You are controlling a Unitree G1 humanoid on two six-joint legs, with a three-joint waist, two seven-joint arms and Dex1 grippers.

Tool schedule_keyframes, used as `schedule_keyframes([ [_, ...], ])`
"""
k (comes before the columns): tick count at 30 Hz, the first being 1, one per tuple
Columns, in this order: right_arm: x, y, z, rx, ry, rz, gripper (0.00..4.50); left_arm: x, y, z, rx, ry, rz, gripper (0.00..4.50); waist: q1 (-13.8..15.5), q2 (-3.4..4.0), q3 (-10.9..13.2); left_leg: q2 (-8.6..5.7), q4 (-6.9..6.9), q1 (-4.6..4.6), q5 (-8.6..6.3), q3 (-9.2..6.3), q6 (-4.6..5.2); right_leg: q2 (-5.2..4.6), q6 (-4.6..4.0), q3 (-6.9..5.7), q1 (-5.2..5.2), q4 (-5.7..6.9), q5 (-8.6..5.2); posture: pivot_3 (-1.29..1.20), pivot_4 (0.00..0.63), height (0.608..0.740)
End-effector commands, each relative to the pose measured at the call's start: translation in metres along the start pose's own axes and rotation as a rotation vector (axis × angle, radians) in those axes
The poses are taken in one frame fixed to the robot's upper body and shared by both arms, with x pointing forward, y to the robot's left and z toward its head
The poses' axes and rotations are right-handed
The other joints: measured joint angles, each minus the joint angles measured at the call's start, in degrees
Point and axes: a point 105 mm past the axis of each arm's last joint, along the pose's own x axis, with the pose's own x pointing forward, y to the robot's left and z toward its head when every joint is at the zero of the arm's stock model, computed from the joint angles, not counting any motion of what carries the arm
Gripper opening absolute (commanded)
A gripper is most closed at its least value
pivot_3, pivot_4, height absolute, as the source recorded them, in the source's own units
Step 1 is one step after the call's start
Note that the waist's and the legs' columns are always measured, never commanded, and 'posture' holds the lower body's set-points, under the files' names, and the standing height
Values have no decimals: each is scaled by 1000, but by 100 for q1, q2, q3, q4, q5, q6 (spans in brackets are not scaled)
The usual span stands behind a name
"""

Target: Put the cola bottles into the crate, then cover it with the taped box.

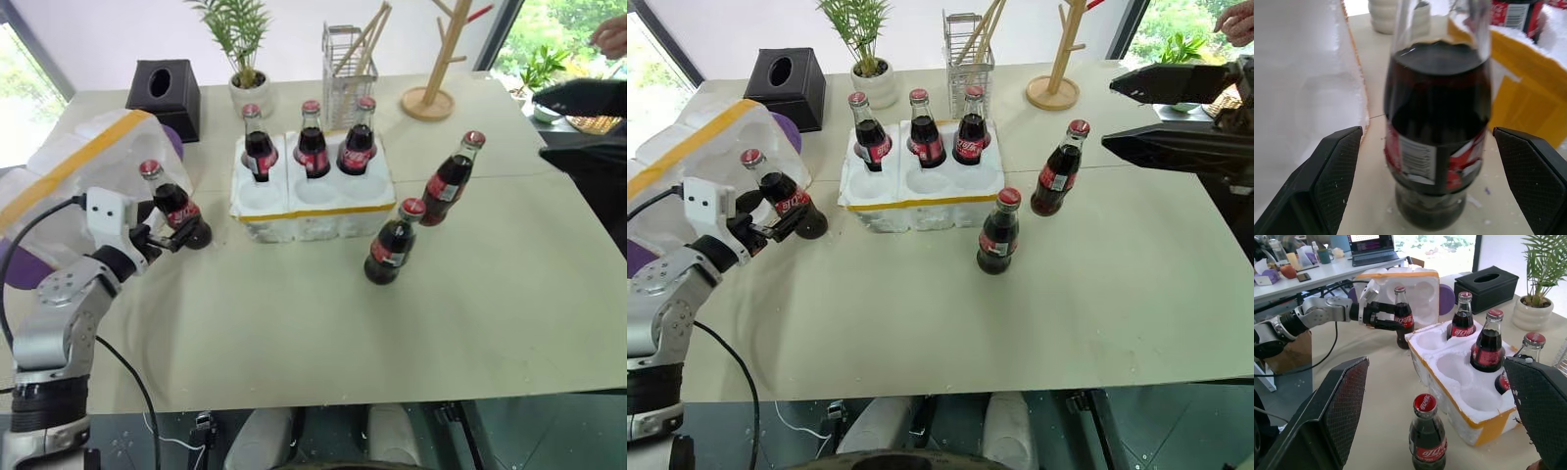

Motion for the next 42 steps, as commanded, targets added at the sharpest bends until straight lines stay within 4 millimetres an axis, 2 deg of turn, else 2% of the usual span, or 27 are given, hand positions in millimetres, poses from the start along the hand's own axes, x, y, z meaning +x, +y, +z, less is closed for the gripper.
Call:
schedule_keyframes([
  [1, 0, 9, 15, -52, -53, 18, 4500, 9, -1, 6, 32, -33, -13, 4475, 2, 0, 0, 0, 3, 0, 0, 0, 0, -1, 0, 0, 3, 0, 0, 0, 150, 740],
  [6, 4, 12, 13, -48, -39, 48, 4500, 24, -10, -2, 31, -35, -66, 4475, 3, -2, 0, -3, 12, 0, 1, 1, 0, -1, 2, -1, 9, -1, 14, 0, 150, 740],
  [8, 6, 13, 7, -51, -7, 53, 4500, 25, -11, -2, 33, -45, -80, 3965, -7, -2, 0, -2, 12, 1, 2, 1, -1, -1, 2, -1, 9, 0, 16, 0, 150, 740],
  [11, 8, 15, -1, -52, 28, 61, 4500, 23, -8, 0, 39, -49, -76, 2754, -8, -3, 0, -1, 12, 1, 3, 1, -3, 0, 2, -1, 5, 4, 16, 0, 150, 740],
  [13, 9, 16, -2, -43, 28, 64, 4500, 21, -4, 4, 49, -50, -71, 2792, -6, -3, 0, -1, 12, 1, 4, 2, -4, 0, 2, -1, 5, 6, 16, 0, 150, 740],
  [16, 10, 18, -2, -30, 33, 75, 4500, 15, 1, 18, 55, -71, -72, 2792, -16, -5, 0, -1, 14, 1, 4, 2, -4, 1, 1, -1, 5, 6, 17, 0, 150, 740],
  [18, 11, 16, -3, -68, 45, 54, 4500, 9, -1, 35, 26, -93, -116, 2792, -16, -6, 1, -1, 14, 0, 4, 2, -4, 1, 0, -1, 3, 7, 17, 0, 150, 740],
  [24, 11, 13, -11, -73, 62, 27, 4500, -26, -44, 87, -38, -71, -485, 2792, -3, -20, 8, -1, 19, -25, 5, 1, -4, 1, 0, 0, -19, 9, 18, 0, 150, 740],
  [27, 10, 13, -16, -63, 69, 19, 4500, -30, -58, 113, -56, -76, -613, 2792, 13, -20, 8, -5, 22, -26, 5, 0, -3, 1, 0, 0, -18, 10, 17, 0, 150, 740],
  [28, 10, 12, -18, -61, 71, 16, 4500, -25, -61, 120, -49, -91, -637, 2792, 12, -20, 8, -5, 24, -26, 5, -1, -3, 1, 0, -1, -16, 11, 17, 0, 150, 740],
  [30, 10, 11, -20, -55, 65, 3, 4500, -3, -66, 127, -1, -118, -647, 2792, -17, -16, 6, -4, 25, -22, 5, 2, -4, 0, 0, -1, -14, 11, 18, 0, 150, 740],
  [33, 11, 11, -20, -52, 53, -10, 4500, 31, -75, 121, 40, -122, -654, 2792, 7, -23, 10, 0, 25, 1, 22, -2, -30, 2, -8, -5, 9, 22, 36, 0, 150, 740],
  [37, 10, 11, -23, -47, 52, -32, 4500, 62, -79, 121, 32, -159, -646, 2792, -40, -29, 13, 0, 30, 6, 27, 7, -31, 6, -5, 4, 15, 15, 54, 0, 150, 740],
  [42, 9, 11, -25, -40, 49, -57, 4500, 79, -89, 113, 69, -144, -693, 2792, -46, -35, 17, 25, 80, -31, 22, 3, -26, 51, -6, 4, -7, 22, 56, 0, 150, 740],
])
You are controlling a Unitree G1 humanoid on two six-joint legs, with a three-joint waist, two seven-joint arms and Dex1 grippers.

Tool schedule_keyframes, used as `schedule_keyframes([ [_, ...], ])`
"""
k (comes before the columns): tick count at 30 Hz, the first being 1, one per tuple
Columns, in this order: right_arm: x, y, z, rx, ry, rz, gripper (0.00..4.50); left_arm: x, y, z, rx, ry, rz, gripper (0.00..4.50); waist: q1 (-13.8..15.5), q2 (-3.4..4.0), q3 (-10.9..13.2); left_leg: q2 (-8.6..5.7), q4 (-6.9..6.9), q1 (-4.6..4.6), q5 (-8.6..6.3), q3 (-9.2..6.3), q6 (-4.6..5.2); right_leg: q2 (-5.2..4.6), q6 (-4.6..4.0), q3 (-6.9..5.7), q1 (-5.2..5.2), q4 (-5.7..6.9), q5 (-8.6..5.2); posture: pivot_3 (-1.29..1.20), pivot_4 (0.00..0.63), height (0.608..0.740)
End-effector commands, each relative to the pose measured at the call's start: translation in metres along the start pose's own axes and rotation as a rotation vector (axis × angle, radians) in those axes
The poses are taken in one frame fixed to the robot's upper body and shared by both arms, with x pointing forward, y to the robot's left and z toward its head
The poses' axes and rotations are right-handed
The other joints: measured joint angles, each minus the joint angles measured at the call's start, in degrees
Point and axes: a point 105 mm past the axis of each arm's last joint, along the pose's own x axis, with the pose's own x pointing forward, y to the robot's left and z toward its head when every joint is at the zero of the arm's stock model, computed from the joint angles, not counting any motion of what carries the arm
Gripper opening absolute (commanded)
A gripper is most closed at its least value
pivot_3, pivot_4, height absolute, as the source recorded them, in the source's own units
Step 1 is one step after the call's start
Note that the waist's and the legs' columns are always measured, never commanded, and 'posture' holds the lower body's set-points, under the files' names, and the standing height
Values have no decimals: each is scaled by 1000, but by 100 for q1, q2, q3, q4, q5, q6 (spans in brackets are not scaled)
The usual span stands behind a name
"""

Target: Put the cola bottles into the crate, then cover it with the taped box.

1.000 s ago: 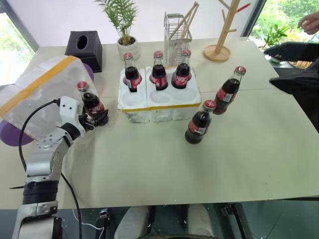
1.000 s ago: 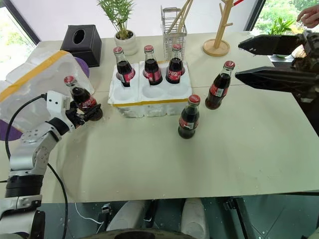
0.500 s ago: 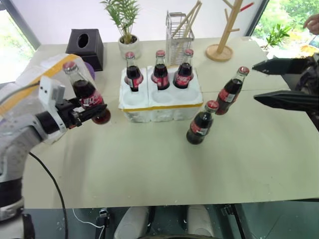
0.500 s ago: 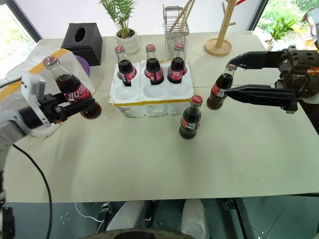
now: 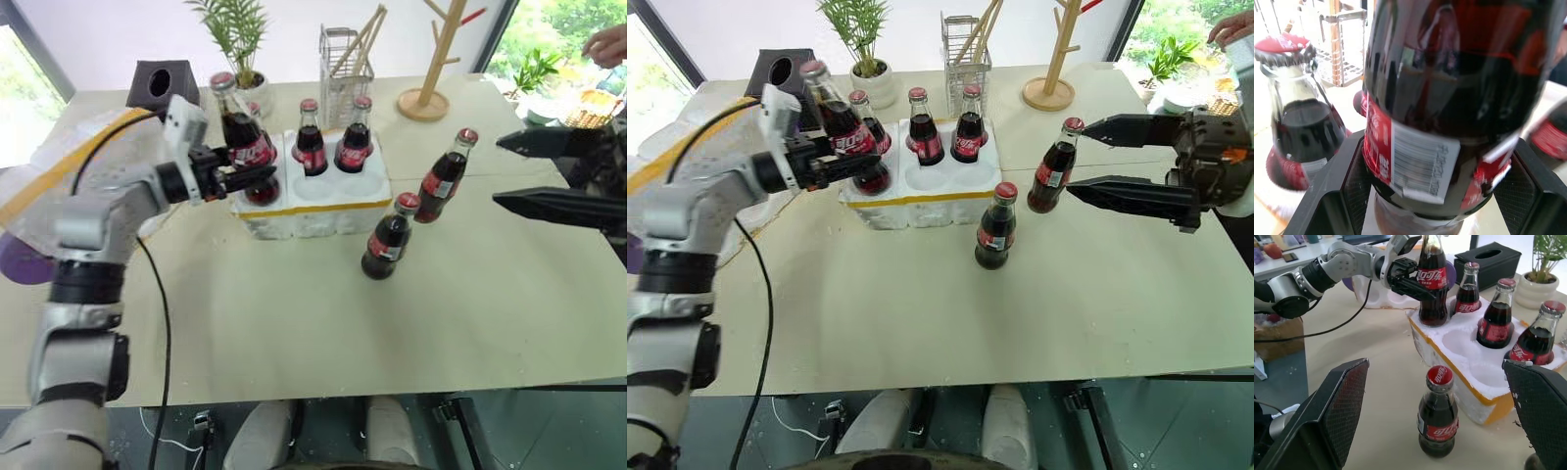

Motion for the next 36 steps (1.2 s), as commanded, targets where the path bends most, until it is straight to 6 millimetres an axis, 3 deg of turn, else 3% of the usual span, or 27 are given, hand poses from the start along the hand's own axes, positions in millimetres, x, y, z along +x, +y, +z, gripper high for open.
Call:
schedule_keyframes([
  [1, -5, 4, 11, -47, -35, -21, 4500, 2, 0, 13, 100, -26, -22, 2792, 0, 0, 0, 0, 5, -4, -1, 0, 1, 0, 0, 0, -2, 0, 0, 0, 150, 740],
  [12, -5, -6, 1, -33, -42, -75, 4500, -18, 7, 12, 111, -17, 18, 2792, 23, 1, 0, 5, 23, -11, 3, 0, -4, 9, -5, 6, -4, 1, 30, 0, 150, 740],
  [23, 4, -11, -3, -40, -51, -69, 4500, 4, 22, -45, -15, 47, 103, 2792, 32, 1, -1, 9, 25, -14, 6, 0, -8, 16, -9, 6, -7, 2, 33, 0, 150, 740],
  [26, 6, -11, -8, -25, -51, -71, 4500, 5, 23, -50, -13, 59, 101, 4250, 34, 6, -6, 9, 25, -5, 7, 1, -10, 15, -10, 7, 2, 3, 34, 0, 150, 740],
  [27, 6, -10, -9, -22, -50, -72, 4500, 5, 22, -51, -10, 60, 96, 4439, 34, 6, -6, 10, 25, -3, 9, 1, -14, 15, -12, 7, 3, 4, 38, 0, 150, 740],
  [34, 6, -11, -21, 11, -37, -90, 4500, -4, 17, -33, -13, 26, 56, 4439, 22, 5, -6, 16, 25, 19, 10, 1, -16, 22, -14, 9, 21, 6, 42, 0, 150, 740],
  [36, 4, -12, -30, 20, -15, -105, 4500, -11, 13, -18, -13, -6, 32, 4439, 23, 4, -5, 18, 24, 17, 10, 0, -15, 25, -15, 9, 19, 5, 42, 0, 150, 740],
])
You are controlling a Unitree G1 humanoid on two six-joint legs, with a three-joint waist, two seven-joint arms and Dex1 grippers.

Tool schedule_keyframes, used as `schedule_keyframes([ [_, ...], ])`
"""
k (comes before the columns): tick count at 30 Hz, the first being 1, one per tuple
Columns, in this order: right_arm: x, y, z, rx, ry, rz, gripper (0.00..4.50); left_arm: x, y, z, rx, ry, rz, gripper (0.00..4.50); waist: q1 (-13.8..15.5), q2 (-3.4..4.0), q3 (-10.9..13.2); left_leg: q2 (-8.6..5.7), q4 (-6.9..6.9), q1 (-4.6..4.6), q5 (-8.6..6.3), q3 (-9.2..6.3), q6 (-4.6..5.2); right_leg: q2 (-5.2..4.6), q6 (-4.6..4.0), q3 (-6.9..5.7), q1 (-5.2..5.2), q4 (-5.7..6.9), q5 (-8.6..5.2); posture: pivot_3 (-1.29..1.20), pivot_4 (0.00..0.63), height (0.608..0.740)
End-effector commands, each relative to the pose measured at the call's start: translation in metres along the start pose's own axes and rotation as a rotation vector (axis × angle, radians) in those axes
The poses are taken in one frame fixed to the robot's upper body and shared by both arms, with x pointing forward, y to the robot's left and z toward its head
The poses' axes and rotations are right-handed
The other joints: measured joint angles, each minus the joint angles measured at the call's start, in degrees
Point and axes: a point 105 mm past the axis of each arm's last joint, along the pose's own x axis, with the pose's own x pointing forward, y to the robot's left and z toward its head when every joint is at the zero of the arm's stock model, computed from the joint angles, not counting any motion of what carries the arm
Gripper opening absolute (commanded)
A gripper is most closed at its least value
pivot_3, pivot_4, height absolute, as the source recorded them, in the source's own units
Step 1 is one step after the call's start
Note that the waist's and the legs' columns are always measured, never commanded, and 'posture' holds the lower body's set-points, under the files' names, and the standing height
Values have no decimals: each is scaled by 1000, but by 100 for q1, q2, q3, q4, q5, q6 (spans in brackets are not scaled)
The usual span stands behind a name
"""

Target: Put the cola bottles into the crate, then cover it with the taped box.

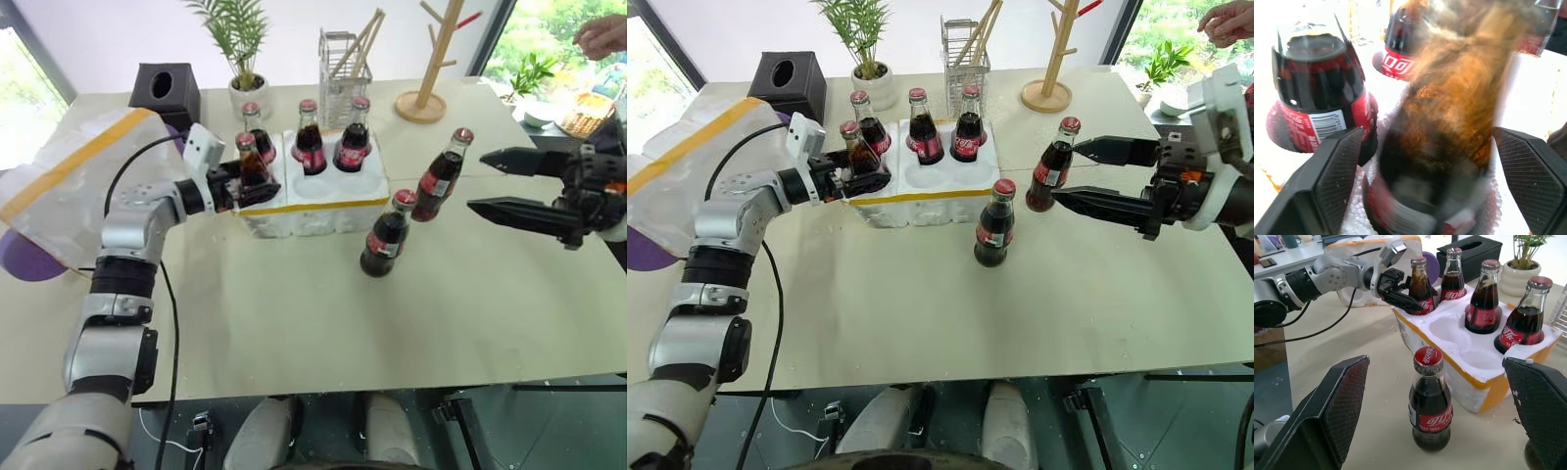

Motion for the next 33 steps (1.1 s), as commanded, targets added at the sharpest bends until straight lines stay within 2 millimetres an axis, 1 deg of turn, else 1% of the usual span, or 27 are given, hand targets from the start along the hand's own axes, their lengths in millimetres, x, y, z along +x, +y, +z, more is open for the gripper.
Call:
schedule_keyframes([
  [1, -7, 0, 1, -50, -5, -36, 4500, -20, -5, 37, 28, -93, -32, 4439, 2, -1, 1, 0, 0, -1, 0, 0, 0, 0, 0, 0, -1, 0, 0, 0, 150, 740],
  [3, -10, -3, -7, -27, 4, -66, 4500, -33, -10, 57, 45, -124, -53, 4439, -2, -5, 3, 1, 0, -5, 0, -1, 0, 1, 0, 1, -4, -2, 0, 0, 150, 740],
  [4, -11, -4, -10, -21, 6, -75, 4500, -37, -12, 62, 49, -129, -57, 4439, -3, -5, 3, 1, 0, -6, 0, 0, 0, 1, 0, 1, -5, -2, 0, 0, 150, 740],
  [6, -12, -3, -31, 5, 28, -105, 4500, -61, -20, 85, 84, -137, -80, 4439, -1, -4, 2, 1, 0, -4, 0, 0, 0, 1, 0, 3, -5, -1, 0, 0, 150, 740],
  [7, -12, -2, -39, 25, 29, -113, 4500, -73, -27, 93, 102, -124, -109, 4439, -3, -9, 2, 4, 0, -4, 0, -2, -1, 6, 0, 4, -3, -1, 0, 0, 150, 740],
  [8, -12, -1, -45, 36, 28, -118, 4500, -80, -32, 97, 112, -111, -130, 4439, -14, -15, 5, 10, -1, -3, 0, -2, -1, 11, -1, 4, -3, -1, 0, 0, 150, 740],
  [10, -8, 2, -54, 58, 19, -119, 4500, -95, -54, 88, 141, -15, -235, 4439, -45, 9, -3, 17, -1, -2, -1, 1, -2, 15, -1, 6, -3, -2, -1, 0, 150, 740],
  [12, 0, 5, -63, 58, 23, -117, 4500, -102, -76, 74, 140, 74, -326, 4439, -97, 30, -15, 14, -6, 12, -2, 15, 1, 12, -1, 22, 3, -3, -1, 0, 150, 740],
  [15, 16, 7, -75, 35, 22, -126, 4500, -99, -96, 56, 136, 129, -391, 4439, -108, 24, -13, 16, -7, 27, -7, 8, 7, 14, -2, 24, 25, -4, -2, 0, 150, 740],
  [16, 23, 6, -77, 37, 10, -127, 4500, -96, -101, 50, 131, 137, -403, 4439, -114, 23, -12, 16, -6, 27, -18, 4, 27, 16, -2, 25, 25, -4, -2, 0, 150, 740],
  [21, 51, 14, -83, 71, -29, -66, 4500, -80, -113, 27, 126, 147, -416, 4439, -133, 22, -13, 21, -6, 30, -15, 3, 23, 19, -6, 26, 24, -3, 0, 0, 150, 740],
  [23, 58, 13, -86, 87, -34, -59, 4500, -77, -117, 24, 122, 145, -427, 4439, -132, 22, -12, 22, -10, 30, 0, 4, -4, 20, -7, 26, 23, -3, 1, 0, 150, 740],
  [26, 71, 13, -93, 93, -20, -41, 4500, -73, -121, 24, 118, 129, -437, 4439, -133, 21, -12, 21, -11, 27, 0, 4, -4, 21, -7, 26, 21, -8, 0, 0, 150, 740],
  [30, 82, 13, -95, 113, -32, -24, 4500, -69, -123, 25, 119, 122, -438, 4439, -131, 21, -12, 21, -12, 26, -1, 5, -3, 21, -7, 26, 21, -11, 0, 0, 150, 740],
  [33, 97, 10, -101, 115, -26, -28, 4500, -68, -122, 25, 121, 121, -436, 4439, -139, 21, -12, 21, -12, 26, -1, 5, -3, 22, -7, 26, 21, -11, 0, 0, 150, 740],
])
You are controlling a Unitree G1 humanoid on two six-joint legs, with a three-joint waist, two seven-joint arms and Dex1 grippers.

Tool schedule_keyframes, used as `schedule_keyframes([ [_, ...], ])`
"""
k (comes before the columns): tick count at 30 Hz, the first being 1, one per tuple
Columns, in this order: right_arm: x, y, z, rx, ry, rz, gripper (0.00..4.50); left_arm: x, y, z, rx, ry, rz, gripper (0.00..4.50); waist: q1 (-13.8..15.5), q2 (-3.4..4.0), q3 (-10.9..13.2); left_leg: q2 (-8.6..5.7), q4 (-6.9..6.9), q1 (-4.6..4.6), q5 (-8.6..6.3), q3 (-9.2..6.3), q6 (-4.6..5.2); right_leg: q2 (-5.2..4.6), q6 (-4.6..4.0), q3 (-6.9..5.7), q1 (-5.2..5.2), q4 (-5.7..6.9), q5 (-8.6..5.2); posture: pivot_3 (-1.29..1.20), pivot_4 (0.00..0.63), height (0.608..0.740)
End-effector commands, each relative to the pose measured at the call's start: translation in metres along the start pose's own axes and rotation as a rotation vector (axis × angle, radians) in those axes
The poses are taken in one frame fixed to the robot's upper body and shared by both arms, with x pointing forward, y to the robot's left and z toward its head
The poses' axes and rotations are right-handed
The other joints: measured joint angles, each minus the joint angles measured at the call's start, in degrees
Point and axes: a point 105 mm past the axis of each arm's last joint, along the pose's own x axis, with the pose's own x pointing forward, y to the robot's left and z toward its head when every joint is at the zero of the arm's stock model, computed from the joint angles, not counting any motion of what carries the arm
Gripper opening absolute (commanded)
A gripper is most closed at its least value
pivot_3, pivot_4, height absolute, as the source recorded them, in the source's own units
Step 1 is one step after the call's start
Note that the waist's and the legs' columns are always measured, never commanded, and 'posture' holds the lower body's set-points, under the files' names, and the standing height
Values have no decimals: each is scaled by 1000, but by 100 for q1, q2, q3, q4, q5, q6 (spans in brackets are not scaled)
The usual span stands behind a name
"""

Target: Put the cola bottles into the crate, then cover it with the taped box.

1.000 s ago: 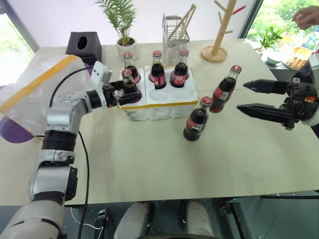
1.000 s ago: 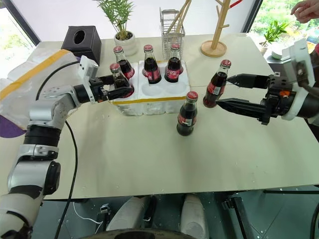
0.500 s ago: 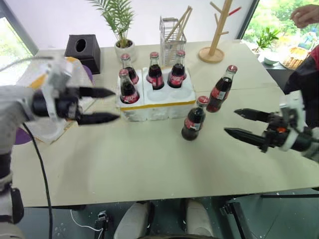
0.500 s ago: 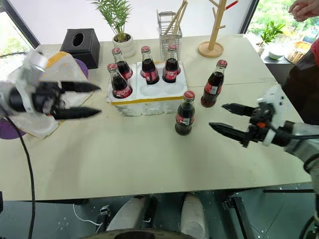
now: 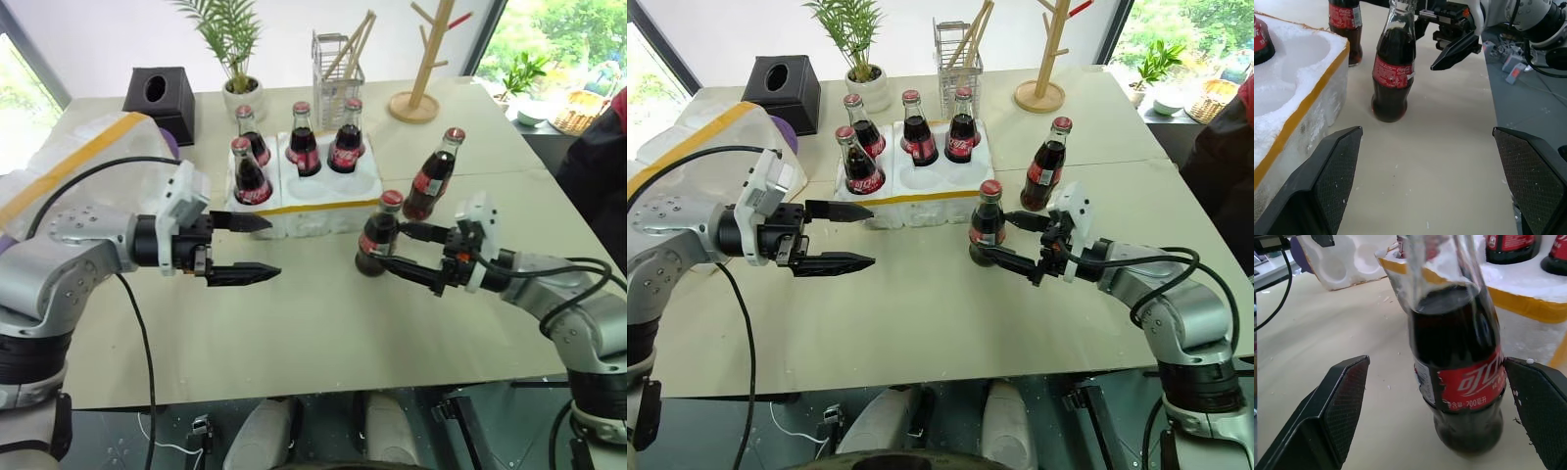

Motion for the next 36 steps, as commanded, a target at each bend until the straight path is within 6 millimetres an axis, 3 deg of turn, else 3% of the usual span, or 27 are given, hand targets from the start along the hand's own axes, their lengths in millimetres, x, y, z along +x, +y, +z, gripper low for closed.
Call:
schedule_keyframes([
  [1, 16, -3, 1, -39, -12, -6, 4500, 2, -3, 10, 54, -14, -8, 4439, -10, 0, 0, 0, 0, 0, 0, 0, 0, 0, 0, 0, -1, 0, 0, 0, 150, 740],
  [7, 37, -10, -7, -45, 2, -8, 4500, 3, -3, 13, 67, -15, -9, 4439, -13, 0, 0, 0, -4, 0, 1, 1, -1, 2, 0, 0, -6, 3, 0, 0, 150, 740],
  [11, 39, -5, 4, -51, -41, 28, 3099, 2, -1, 14, 68, -16, 5, 4500, -9, 0, 0, -1, -5, -1, 1, 1, -1, 3, 0, 0, -7, 2, 0, 0, 150, 740],
  [12, 36, -1, 11, -53, -62, 51, 2842, 1, -1, 14, 67, -16, 9, 4500, -8, 0, 0, -1, -5, -1, 1, 1, -1, 3, 0, 0, -7, 2, 0, 0, 150, 740],
  [15, 27, 10, 36, -65, -114, 114, 2852, -1, 1, 14, 66, -19, 22, 4500, -8, 3, 2, -1, -5, -9, 1, 0, -2, 3, -1, 1, -16, 3, 0, 0, 150, 740],
  [18, 14, 24, 73, -95, -177, 202, 2852, -4, 4, 16, 58, -40, 49, 4500, -5, 5, 4, -1, -6, -12, 1, 1, -2, 2, -1, 2, -19, 2, 0, 0, 150, 740],
  [21, 10, 25, 111, -122, -253, 224, 2852, -8, 6, 19, 50, -61, 72, 4500, -27, 4, 6, -1, -6, -12, 1, 2, -1, 2, -1, 2, -20, 2, 1, 0, 150, 740],
  [24, 22, 18, 148, -142, -325, 189, 2852, -12, 5, 19, 50, -62, 91, 4500, -59, 4, 6, 5, -12, -11, 0, 3, -1, 3, -2, 2, -24, 4, 1, 0, 150, 740],
  [27, 44, 14, 166, -160, -344, 157, 2852, -18, 5, 18, 52, -62, 133, 4500, -103, 3, 5, 8, -19, -11, 3, 3, -5, 3, -4, 4, -28, 3, 0, 0, 150, 740],
  [32, 83, 18, 175, -188, -349, 174, 2852, -34, 5, 21, 52, -85, 223, 4500, -153, 4, 6, 6, -19, -20, 3, 7, -4, 3, -4, 8, -37, 0, 1, 0, 150, 740],
  [36, 115, 10, 166, -188, -314, 147, 2852, -43, 4, 23, 57, -100, 283, 4500, -163, 4, 6, 4, -21, -26, 3, 21, -4, 9, -5, 31, -58, 12, 1, 0, 150, 740],
])
